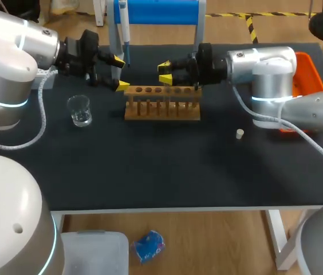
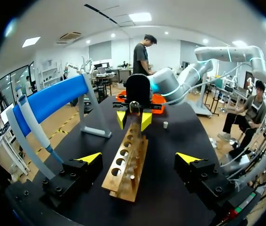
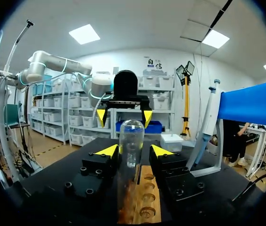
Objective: Invert the test tube, pick up the pipette, mount the tip to pipette, aspirate from beaker and dispense into the tube, eject the tip, return the pipette, and cap with the stopper.
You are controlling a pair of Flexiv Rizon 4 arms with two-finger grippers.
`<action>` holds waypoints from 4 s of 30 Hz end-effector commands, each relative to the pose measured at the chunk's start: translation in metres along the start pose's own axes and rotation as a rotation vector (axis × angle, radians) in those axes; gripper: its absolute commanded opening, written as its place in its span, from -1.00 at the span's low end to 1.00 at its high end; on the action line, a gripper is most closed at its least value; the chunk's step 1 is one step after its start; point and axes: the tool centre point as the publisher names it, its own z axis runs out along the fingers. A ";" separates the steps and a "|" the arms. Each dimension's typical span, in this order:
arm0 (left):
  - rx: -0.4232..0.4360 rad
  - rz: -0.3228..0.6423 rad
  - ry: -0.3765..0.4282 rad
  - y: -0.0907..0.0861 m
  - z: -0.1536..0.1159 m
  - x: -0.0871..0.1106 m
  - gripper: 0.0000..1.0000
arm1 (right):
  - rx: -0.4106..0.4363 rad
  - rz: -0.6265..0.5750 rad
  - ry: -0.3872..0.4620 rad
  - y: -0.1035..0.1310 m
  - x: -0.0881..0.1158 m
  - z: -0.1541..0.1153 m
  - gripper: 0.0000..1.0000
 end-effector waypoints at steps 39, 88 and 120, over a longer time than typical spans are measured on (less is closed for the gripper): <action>-0.002 -0.001 0.002 0.000 -0.001 -0.001 1.00 | -0.006 0.008 0.004 0.006 0.012 -0.005 -1.00; 0.044 0.228 -0.044 -0.014 -0.005 0.010 1.00 | -0.019 0.203 0.039 0.095 0.031 -0.018 -1.00; 0.075 1.316 -0.343 -0.048 0.007 0.067 1.00 | -0.050 1.018 -0.003 0.116 0.042 -0.030 -1.00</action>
